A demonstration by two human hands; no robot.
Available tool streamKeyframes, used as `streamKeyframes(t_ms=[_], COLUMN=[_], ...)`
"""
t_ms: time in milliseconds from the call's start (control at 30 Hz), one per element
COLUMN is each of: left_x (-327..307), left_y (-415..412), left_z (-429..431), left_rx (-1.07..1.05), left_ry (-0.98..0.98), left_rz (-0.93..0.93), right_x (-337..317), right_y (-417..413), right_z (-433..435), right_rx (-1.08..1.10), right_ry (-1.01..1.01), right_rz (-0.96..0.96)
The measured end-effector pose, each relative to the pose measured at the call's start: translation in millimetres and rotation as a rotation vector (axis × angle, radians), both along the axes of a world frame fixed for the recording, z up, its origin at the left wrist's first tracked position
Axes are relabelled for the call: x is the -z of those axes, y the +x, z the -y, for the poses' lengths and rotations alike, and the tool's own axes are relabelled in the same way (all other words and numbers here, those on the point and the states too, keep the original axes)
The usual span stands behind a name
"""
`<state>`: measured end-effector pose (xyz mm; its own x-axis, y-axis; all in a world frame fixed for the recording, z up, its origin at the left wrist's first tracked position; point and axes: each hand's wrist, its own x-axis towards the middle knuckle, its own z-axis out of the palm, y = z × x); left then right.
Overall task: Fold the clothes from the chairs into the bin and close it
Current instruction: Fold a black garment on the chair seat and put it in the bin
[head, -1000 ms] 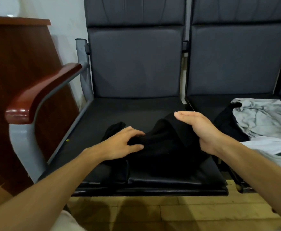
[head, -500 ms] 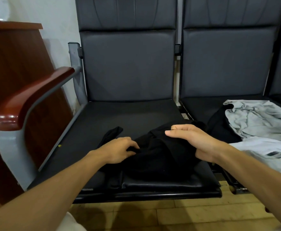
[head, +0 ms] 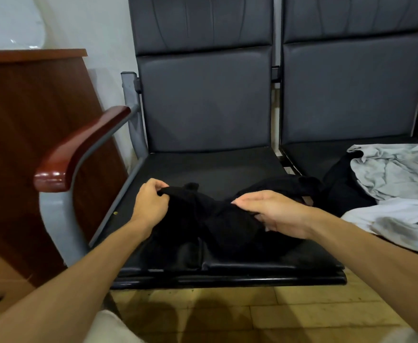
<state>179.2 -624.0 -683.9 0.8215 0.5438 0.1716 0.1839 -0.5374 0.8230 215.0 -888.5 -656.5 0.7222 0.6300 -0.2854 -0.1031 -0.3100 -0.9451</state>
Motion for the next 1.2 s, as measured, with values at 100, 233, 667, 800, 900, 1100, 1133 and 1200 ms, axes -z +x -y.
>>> streamKeyframes(t_ms=[100, 233, 667, 800, 900, 1100, 1133, 1200], left_x=[3.6, -7.1, 27.8, 27.6, 22.4, 3.9, 1.9, -0.2], left_y=[-8.4, -17.7, 0.8, 8.8, 9.5, -5.8, -8.0, -10.2], left_z=[-7.0, 18.3, 108.4, 75.6, 44.3, 16.7, 19.8, 26.5], left_rx=[-0.033, 0.024, 1.005, 0.961, 0.868, 0.61, 0.584, 0.526], left_ry=[-0.006, 0.415, 0.725, 0.645, 0.624, 0.804, 0.831, 0.83], left_rz=[-0.273, -0.34, -0.497, -0.492, -0.531, -0.65, -0.617, -0.541], right_x=[2.9, 15.4, 28.5, 18.3, 13.4, 9.5, 9.8, 12.5], right_y=[-4.9, 9.8, 33.1, 28.9, 24.9, 3.4, 4.0, 13.3], right_z=[-13.7, -8.1, 42.9, 41.3, 35.2, 7.3, 3.8, 2.3], right_rx=[-0.117, 0.179, -0.215, -0.196, -0.188, -0.287, -0.267, -0.165], right_ry=[-0.021, -0.257, -1.076, -1.078, -0.967, -0.52, -0.488, -0.493], right_rz=[0.016, 0.485, 0.892, 0.858, 0.783, 0.398, 0.43, 0.605])
